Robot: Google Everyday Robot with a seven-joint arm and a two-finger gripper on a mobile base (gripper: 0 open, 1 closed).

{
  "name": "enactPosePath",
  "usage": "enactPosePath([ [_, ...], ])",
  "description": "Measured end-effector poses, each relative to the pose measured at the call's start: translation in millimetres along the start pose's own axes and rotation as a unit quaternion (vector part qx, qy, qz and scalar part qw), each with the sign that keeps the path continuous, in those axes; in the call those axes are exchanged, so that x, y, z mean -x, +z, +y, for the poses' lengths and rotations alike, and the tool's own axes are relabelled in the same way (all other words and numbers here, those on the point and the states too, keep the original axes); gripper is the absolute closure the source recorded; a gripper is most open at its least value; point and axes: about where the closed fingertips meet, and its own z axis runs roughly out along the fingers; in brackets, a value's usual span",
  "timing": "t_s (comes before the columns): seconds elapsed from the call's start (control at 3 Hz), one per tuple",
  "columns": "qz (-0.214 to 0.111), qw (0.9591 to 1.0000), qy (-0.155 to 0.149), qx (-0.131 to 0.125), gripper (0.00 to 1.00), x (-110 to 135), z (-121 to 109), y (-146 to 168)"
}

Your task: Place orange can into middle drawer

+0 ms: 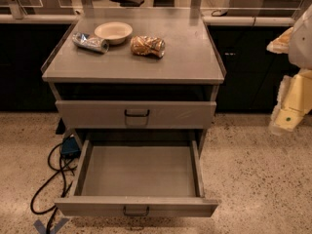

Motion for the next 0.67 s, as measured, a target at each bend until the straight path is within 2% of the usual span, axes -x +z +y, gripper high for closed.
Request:
enactPosePath([
  [0.33,-0.002,1.0,-0.005,-0.007,0.0,9,-10,2],
  [0.67,-0.011,0.9998,-0.015,-0.011,0.0,34,-36,9],
])
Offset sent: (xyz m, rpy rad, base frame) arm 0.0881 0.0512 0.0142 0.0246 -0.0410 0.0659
